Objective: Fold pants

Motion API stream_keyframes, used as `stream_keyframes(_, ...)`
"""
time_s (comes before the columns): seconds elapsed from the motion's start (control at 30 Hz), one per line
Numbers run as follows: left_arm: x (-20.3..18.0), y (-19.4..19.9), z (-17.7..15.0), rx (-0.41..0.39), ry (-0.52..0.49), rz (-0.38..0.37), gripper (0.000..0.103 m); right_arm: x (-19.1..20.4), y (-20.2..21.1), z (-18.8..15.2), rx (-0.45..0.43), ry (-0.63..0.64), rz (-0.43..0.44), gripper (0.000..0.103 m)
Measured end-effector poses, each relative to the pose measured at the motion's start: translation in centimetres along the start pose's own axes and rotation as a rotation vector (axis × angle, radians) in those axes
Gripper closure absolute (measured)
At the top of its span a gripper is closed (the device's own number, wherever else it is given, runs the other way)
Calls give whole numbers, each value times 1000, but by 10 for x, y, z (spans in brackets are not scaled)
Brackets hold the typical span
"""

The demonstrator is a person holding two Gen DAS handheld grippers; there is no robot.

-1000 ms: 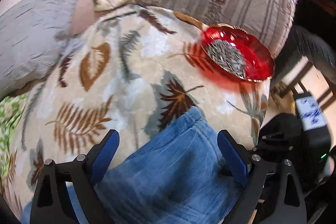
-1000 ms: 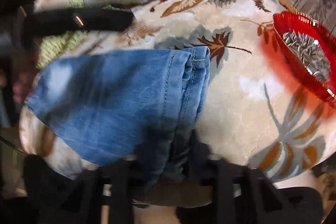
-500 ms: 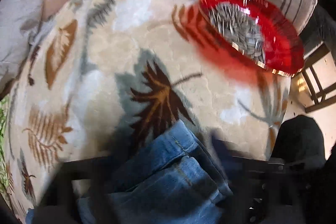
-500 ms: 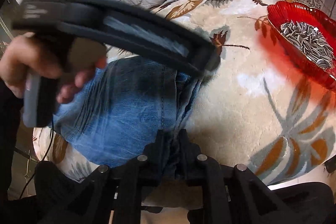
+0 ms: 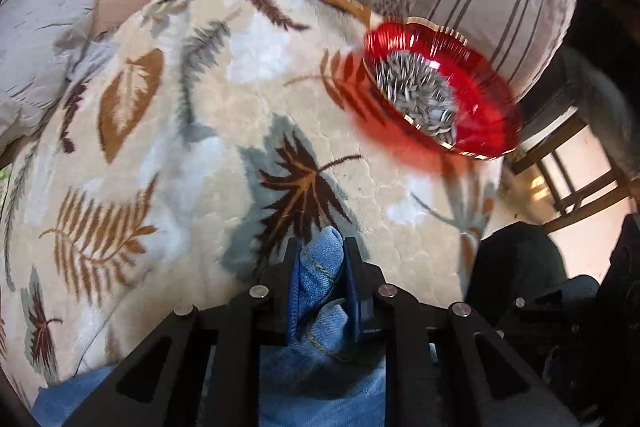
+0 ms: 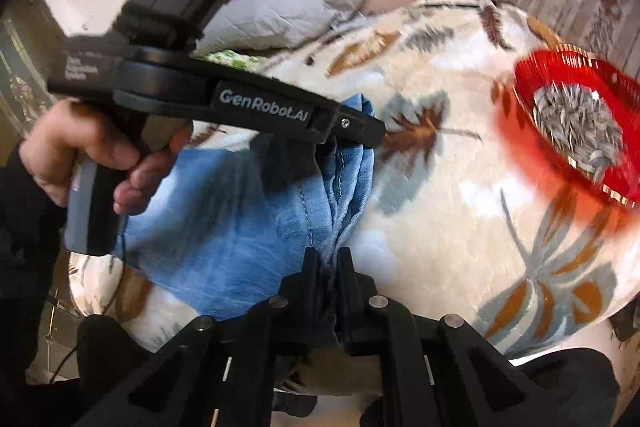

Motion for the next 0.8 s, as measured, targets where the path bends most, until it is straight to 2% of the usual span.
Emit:
stream_keyframes(0.07, 4, 13, -2, -27, 11, -5, 82, 12, 8, 2, -17, 14, 18, 94)
stream_keyframes(0.2, 23, 50, -25, -79, 54, -18, 82, 52, 19, 4, -41, 58, 81, 94)
stream_keyframes(0.37, 58, 73, -68, -73, 128, 1, 82, 98, 9, 5, -35, 118, 152, 94)
stream_keyframes(0.5, 82, 69, -99, -36, 176, 29, 82, 129, -18, -1, -2, 158, 178, 94)
stream_keyframes(0.6, 98, 52, -124, 8, 218, 43, 82, 149, -49, -14, 36, 198, 161, 94)
stream_keyframes(0.7, 107, 28, -148, 77, 242, 66, 82, 152, -89, -34, 110, 218, 105, 94)
stream_keyframes(0.8, 106, 18, -156, 82, 240, 105, 79, 143, -116, -44, 149, 209, 72, 87)
Point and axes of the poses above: each gripper's, at about its wrist camera, not at the fingertips, and y roughly against the way its jaws point, x to its left, z to its top, the point moved 6 cm from there along -y, roughly the way its jaws point, and after that the axes turned 15 degrees about -y, right-handed, at the moved point
